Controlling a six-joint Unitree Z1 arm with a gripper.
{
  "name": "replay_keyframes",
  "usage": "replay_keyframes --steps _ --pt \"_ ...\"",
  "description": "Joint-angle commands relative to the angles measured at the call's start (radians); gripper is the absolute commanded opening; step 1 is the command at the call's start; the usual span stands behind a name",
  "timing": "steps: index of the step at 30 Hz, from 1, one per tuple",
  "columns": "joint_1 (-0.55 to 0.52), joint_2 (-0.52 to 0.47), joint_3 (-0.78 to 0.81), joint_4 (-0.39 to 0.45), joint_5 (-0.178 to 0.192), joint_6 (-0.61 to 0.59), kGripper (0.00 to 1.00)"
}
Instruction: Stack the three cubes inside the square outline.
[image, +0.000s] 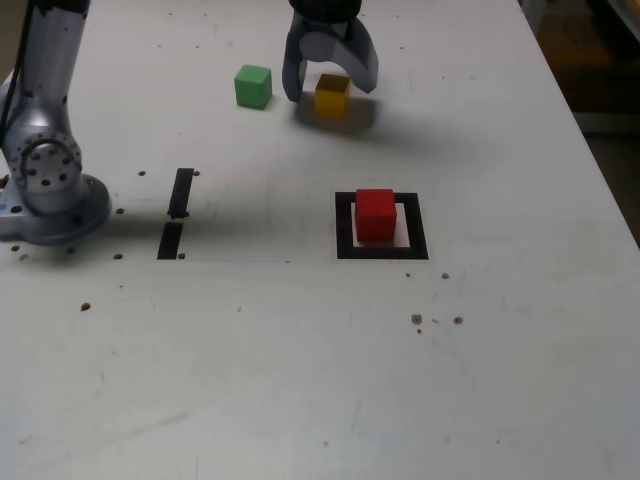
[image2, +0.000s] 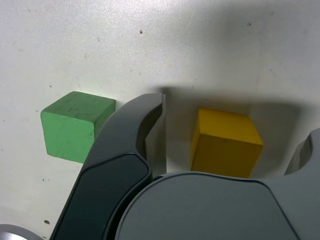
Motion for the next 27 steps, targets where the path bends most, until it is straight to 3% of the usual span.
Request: replay_keyframes --steps 1,4,7,27 --pt "-0.005 -0.001 0.001 -0.002 -0.006 0.003 0.43" --pt "-0.01 -0.003 -0.002 -0.001 -0.017 0.008 0.31" --pt "-0.013 -0.001 -0.003 0.0 -0.026 0.012 0.25" --pt "-0.015 0.004 -0.003 0.003 -0.028 0.014 0.19"
